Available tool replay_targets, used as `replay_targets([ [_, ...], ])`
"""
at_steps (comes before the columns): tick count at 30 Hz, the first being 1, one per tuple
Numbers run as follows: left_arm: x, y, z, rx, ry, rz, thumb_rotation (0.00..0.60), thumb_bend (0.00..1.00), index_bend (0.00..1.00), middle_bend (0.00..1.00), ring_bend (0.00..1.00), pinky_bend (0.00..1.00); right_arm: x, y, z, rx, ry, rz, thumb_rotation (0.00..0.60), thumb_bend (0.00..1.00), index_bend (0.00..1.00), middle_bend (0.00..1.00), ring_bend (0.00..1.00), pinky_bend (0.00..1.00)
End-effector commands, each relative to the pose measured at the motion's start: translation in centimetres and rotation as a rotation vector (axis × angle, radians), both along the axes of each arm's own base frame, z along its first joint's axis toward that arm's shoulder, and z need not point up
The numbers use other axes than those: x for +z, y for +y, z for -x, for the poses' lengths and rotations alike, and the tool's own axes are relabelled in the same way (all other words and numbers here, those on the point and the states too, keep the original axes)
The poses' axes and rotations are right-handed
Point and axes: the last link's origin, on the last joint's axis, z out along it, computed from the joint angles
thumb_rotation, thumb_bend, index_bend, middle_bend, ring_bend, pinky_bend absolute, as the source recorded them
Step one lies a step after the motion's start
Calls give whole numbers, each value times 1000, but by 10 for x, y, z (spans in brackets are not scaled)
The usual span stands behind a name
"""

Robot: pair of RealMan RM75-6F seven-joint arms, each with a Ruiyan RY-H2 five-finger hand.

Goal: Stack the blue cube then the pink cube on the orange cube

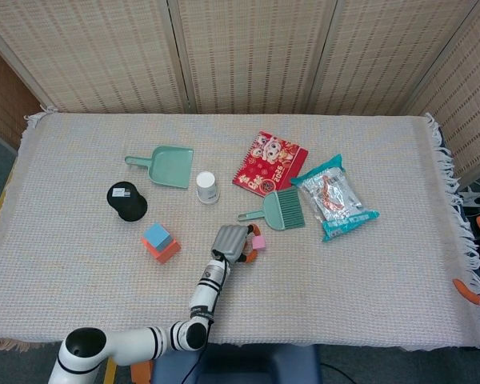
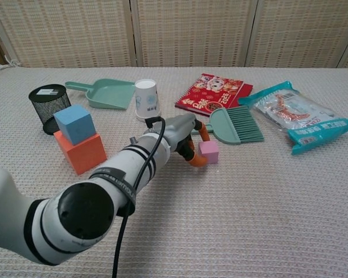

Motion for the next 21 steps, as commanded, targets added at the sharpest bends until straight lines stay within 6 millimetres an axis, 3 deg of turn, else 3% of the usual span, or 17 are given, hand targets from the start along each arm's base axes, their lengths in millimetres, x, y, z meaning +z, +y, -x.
replay_targets([
  [1,-1,-1,-3,-5,-10,2,600,340,458,1000,1000,1000,0,0,0,-1,0,-1,600,94,0,0,0,0],
  [6,0,-3,-5,-25,-12,-11,600,335,483,1000,1000,1000,-1,0,0,3,5,-5,600,95,0,0,0,0],
  [12,16,-3,-4,-50,-24,-35,600,345,491,1000,1000,1000,-3,-1,0,2,13,-14,600,95,0,0,0,0],
  [21,80,-3,0,-91,-2,-132,600,351,490,1000,1000,1000,-12,-5,-2,-2,36,-37,600,94,0,0,0,0],
])
